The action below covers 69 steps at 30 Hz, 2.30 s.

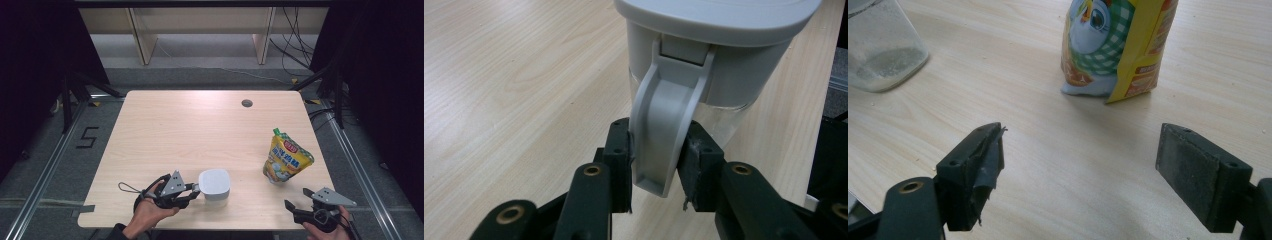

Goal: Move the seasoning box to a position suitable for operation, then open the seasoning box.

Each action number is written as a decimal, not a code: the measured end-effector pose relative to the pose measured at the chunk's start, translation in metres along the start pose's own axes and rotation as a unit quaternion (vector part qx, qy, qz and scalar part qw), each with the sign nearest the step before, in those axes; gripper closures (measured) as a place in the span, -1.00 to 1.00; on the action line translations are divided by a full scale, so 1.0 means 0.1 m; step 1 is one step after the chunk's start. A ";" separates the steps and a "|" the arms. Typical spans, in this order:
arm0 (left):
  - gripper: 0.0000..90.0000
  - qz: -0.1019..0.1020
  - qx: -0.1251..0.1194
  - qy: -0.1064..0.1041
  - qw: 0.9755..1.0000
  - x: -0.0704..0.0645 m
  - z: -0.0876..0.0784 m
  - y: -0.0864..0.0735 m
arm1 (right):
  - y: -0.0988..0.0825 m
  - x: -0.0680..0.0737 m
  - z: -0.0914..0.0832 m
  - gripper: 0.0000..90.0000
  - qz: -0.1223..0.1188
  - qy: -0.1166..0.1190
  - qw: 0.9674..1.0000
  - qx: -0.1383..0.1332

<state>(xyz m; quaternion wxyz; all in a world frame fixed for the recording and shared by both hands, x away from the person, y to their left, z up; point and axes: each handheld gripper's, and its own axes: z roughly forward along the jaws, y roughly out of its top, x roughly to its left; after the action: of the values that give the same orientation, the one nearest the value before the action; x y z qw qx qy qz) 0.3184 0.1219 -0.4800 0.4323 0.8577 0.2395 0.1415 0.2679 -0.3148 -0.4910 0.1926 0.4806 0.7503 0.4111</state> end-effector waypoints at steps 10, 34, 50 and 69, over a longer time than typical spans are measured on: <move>0.52 0.009 0.007 -0.005 1.000 0.01 -0.01 0.02 | 0.00 0.00 0.00 -0.55 -0.001 0.000 1.000 0.001; 0.52 0.015 -0.001 -0.025 1.000 -0.13 0.13 0.11 | 0.00 0.00 0.00 -0.55 0.002 0.002 1.000 0.001; 0.46 -0.005 -0.014 -0.039 0.999 -0.15 0.14 0.14 | 0.00 -0.01 0.01 -0.55 0.002 0.006 1.000 -0.001; 0.44 -0.006 -0.047 -0.033 0.998 -0.15 -0.21 0.31 | 0.02 -0.04 0.05 -0.55 -0.017 0.006 1.000 -0.006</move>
<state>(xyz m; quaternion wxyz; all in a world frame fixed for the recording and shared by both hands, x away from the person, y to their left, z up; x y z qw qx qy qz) 0.3051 0.1123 -0.4437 0.4803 0.8395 0.2230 0.1214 0.2745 -0.3159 -0.4932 0.1978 0.4639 0.7573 0.4150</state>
